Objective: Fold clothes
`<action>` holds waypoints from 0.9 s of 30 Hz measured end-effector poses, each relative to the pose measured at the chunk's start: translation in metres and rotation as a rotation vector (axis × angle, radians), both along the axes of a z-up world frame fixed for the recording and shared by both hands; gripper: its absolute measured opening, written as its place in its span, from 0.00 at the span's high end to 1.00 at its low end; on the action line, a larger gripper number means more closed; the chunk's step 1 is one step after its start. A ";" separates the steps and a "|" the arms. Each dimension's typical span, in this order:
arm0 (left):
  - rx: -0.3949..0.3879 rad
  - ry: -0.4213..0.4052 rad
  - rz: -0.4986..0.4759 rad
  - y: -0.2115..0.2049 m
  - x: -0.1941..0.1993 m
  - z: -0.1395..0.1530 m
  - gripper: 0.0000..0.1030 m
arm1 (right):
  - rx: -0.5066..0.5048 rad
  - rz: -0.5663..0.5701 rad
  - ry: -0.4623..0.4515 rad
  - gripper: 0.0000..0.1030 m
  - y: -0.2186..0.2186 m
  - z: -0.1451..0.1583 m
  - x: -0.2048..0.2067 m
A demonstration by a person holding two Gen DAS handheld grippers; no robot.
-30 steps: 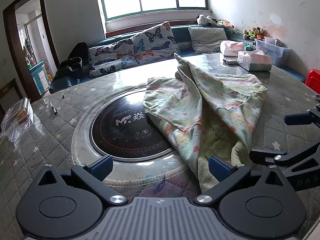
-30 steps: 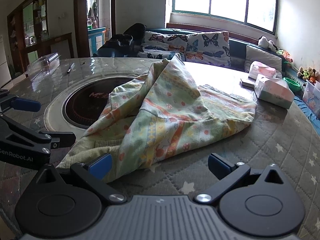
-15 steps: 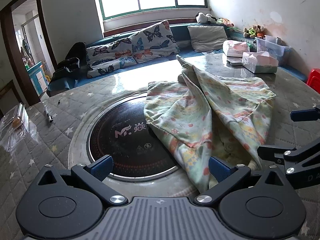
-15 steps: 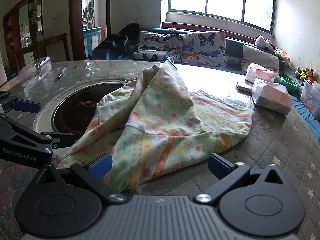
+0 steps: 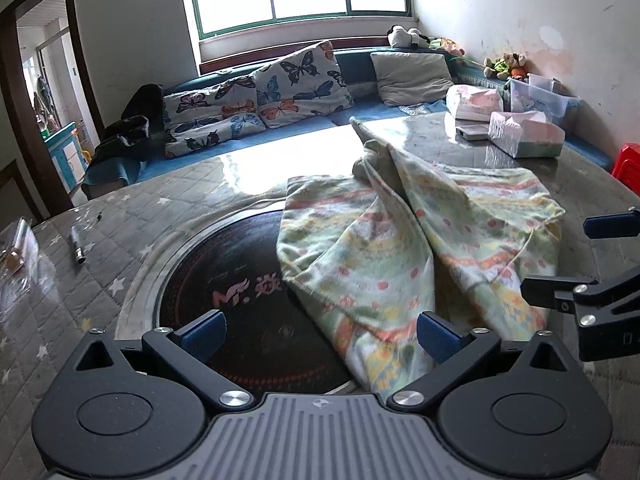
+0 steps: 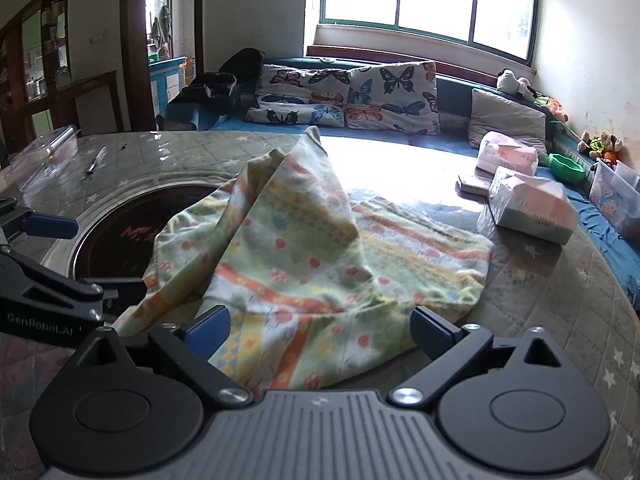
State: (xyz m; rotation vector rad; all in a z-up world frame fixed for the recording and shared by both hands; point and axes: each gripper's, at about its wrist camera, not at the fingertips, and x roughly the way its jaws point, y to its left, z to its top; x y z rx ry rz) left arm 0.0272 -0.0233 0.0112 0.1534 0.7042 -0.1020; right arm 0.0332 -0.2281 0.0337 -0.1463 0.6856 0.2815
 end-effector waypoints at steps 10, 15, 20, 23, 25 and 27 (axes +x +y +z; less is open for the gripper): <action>-0.042 -0.023 -0.022 -0.004 0.031 0.010 0.00 | 0.012 0.015 -0.017 0.18 0.000 0.014 0.041; -0.063 -0.032 -0.018 -0.004 0.056 0.014 0.02 | 0.020 0.013 -0.017 0.23 0.001 0.018 0.059; -0.130 -0.023 -0.031 -0.005 0.085 0.017 0.16 | 0.029 0.010 -0.007 0.30 -0.003 0.018 0.071; -0.171 -0.008 -0.033 -0.005 0.103 0.016 0.29 | 0.029 0.010 0.000 0.32 -0.004 0.017 0.078; -0.190 0.005 -0.052 -0.007 0.113 0.013 0.37 | 0.030 0.011 0.002 0.34 -0.004 0.017 0.082; -0.206 0.033 -0.073 -0.008 0.122 0.007 0.55 | 0.038 0.011 0.006 0.36 -0.005 0.016 0.087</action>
